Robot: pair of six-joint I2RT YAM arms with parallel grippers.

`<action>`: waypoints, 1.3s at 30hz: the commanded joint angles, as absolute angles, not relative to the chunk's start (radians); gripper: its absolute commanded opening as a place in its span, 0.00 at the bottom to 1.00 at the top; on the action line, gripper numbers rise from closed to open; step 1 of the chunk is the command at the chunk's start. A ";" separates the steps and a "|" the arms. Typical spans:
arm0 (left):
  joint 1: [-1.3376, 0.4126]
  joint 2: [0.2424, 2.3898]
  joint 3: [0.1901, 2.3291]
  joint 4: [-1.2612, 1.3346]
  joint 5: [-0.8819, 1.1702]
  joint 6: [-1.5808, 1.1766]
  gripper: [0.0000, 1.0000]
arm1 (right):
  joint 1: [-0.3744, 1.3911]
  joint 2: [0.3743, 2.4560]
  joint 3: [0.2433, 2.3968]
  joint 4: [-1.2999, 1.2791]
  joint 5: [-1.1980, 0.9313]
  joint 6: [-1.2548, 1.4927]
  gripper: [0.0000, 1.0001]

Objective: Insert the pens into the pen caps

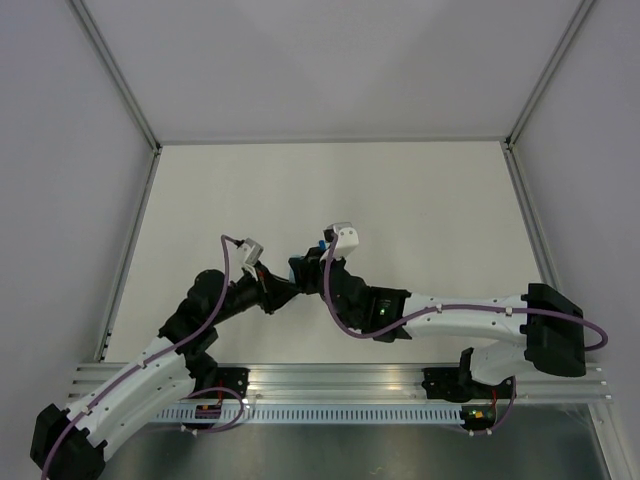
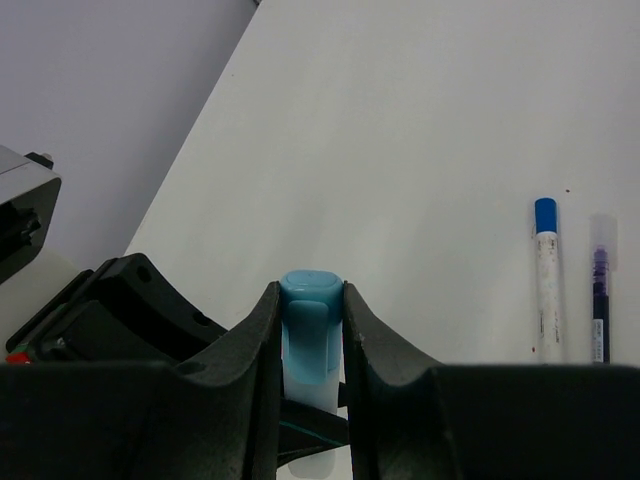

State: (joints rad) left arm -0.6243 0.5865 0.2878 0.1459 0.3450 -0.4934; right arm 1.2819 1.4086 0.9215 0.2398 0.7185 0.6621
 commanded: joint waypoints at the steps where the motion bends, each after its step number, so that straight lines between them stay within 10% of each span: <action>1: -0.620 0.584 0.295 0.184 0.278 -0.503 0.02 | 1.350 1.451 0.936 0.235 0.773 0.680 0.00; 5: -0.618 0.571 0.290 0.183 0.279 -0.496 0.02 | 1.367 1.447 0.925 0.218 0.792 0.721 0.13; 10: -0.618 0.534 0.278 0.215 0.357 -0.491 0.02 | 1.367 1.369 0.899 0.219 0.819 0.687 0.53; 19: -0.620 0.543 0.259 0.324 0.534 -0.502 0.02 | 1.365 1.164 0.917 0.201 0.766 0.480 0.78; 39: -0.620 0.538 0.195 0.594 0.818 -0.578 0.02 | 1.121 1.170 0.917 0.299 -0.050 0.502 0.55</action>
